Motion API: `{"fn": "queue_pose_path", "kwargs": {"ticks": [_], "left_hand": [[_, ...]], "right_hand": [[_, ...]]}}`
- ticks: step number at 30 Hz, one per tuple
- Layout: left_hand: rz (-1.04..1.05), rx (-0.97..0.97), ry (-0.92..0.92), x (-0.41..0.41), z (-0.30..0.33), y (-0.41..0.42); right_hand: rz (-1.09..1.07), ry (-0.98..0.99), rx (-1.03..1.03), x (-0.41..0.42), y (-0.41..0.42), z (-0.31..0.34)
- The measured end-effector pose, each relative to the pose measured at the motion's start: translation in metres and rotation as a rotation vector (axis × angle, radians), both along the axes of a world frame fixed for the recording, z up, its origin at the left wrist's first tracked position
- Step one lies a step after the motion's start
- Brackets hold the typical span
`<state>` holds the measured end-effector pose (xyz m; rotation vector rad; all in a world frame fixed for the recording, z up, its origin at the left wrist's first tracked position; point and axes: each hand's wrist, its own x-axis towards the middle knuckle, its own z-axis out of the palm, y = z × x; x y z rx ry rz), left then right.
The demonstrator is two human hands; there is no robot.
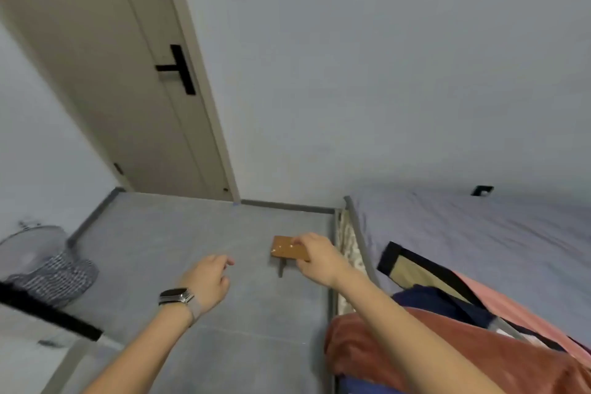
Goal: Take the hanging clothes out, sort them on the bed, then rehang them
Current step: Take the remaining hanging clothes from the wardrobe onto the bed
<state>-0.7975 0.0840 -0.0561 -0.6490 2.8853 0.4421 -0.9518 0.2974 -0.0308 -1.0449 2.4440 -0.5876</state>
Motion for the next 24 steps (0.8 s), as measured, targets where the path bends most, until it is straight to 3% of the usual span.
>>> {"fn": "queue_pose_path", "kwargs": {"ticks": [8,14,18,24], "left_hand": [[0.594,-0.039,-0.019,0.321,0.054,-0.134],[1.018,-0.023,0.023,0.533,0.077,-0.153],[1.208,0.023,0.092,0.6,0.075,-0.162],[1.266,0.031,0.131,0.613,0.059,-0.216]], "right_hand": [[0.684,0.006,-0.014,0.242,-0.261,0.04],[1.051,-0.053,-0.017,0.431,-0.373,0.051],[1.191,-0.102,-0.047,0.51,-0.425,0.05],[1.288,-0.161,-0.042,0.562,-0.504,0.031]]}}
